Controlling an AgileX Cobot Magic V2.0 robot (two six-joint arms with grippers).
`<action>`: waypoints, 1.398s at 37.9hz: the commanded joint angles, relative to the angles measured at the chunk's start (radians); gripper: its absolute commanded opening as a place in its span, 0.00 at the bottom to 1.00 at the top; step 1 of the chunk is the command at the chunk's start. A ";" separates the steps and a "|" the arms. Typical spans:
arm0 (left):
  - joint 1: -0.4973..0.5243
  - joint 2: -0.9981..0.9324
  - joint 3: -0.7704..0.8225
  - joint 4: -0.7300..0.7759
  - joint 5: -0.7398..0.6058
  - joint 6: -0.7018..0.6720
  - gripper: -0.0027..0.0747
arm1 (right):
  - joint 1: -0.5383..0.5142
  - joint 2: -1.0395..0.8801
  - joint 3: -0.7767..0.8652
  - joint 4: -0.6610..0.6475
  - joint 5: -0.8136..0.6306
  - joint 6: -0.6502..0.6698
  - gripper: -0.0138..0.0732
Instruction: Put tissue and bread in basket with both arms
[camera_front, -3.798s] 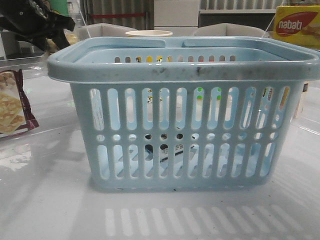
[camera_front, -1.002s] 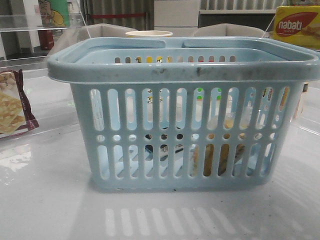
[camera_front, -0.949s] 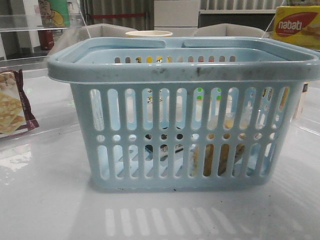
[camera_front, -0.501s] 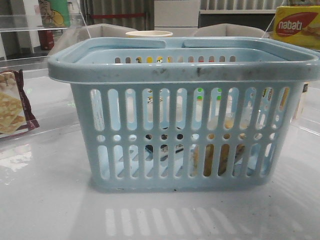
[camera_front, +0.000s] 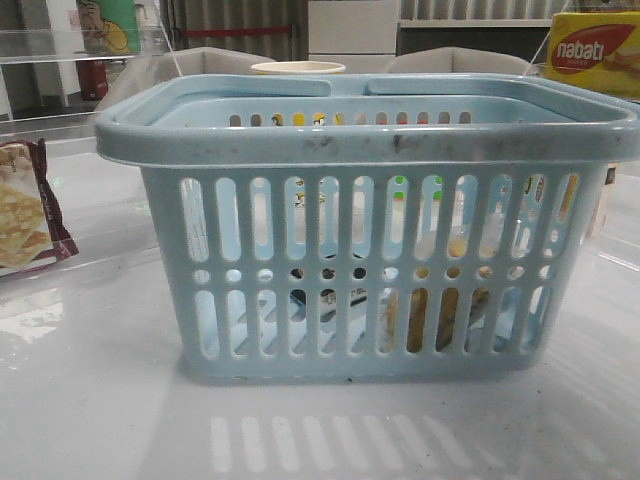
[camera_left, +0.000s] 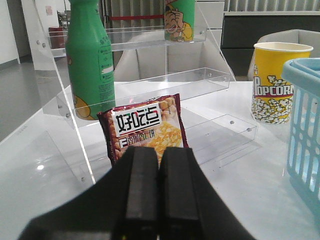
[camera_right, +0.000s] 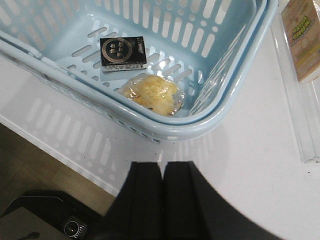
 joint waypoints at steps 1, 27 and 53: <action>-0.005 -0.017 -0.001 -0.011 -0.087 0.000 0.16 | -0.001 -0.003 -0.025 -0.017 -0.058 -0.009 0.21; -0.005 -0.017 -0.001 -0.011 -0.087 0.000 0.16 | -0.429 -0.572 0.541 -0.056 -0.608 -0.049 0.21; -0.005 -0.017 -0.001 -0.011 -0.087 0.000 0.16 | -0.503 -0.860 0.978 -0.027 -0.977 -0.048 0.21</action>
